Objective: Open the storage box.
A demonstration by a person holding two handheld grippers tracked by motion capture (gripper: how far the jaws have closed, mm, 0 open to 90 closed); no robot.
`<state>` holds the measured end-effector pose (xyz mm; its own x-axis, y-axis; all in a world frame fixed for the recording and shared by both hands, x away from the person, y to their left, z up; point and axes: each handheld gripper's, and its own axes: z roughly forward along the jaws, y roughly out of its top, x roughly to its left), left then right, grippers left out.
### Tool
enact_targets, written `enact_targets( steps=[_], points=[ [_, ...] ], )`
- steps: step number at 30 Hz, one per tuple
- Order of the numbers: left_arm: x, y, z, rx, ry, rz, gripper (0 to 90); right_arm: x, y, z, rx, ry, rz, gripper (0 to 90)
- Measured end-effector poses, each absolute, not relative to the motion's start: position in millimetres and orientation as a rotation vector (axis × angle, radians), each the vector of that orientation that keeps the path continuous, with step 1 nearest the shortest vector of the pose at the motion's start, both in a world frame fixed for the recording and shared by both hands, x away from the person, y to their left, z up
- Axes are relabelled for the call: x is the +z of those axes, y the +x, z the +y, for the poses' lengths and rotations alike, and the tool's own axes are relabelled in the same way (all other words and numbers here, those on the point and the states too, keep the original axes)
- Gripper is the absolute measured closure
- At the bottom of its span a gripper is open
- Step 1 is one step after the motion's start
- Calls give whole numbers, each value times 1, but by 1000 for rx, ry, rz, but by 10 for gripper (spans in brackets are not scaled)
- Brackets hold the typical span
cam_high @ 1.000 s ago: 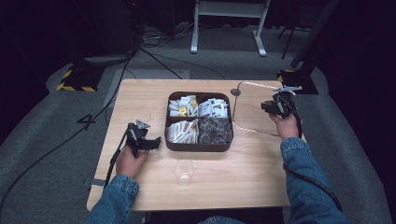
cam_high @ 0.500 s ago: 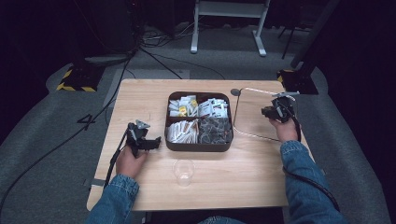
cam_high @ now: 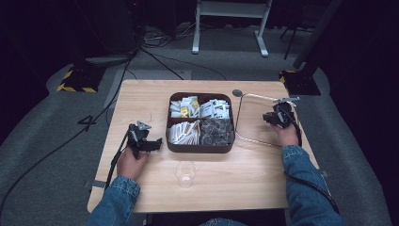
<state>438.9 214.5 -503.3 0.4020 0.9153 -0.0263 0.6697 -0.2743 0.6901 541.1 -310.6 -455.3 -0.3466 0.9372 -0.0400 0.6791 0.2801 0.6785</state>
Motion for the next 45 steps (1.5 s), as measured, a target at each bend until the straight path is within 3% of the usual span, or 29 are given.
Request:
enact_targets(
  steps=[19, 35, 45],
  points=[
    [-503, 439, 214, 508, 2037, 1347, 154, -481, 536, -316, 776, 1514, 2136, 580],
    [-503, 439, 214, 506, 2038, 1347, 154, -481, 535, -316, 786, 1544, 2119, 572],
    [-503, 438, 214, 508, 2038, 1343, 155, -473, 536, -316, 835, 1566, 2104, 498]
  ],
)
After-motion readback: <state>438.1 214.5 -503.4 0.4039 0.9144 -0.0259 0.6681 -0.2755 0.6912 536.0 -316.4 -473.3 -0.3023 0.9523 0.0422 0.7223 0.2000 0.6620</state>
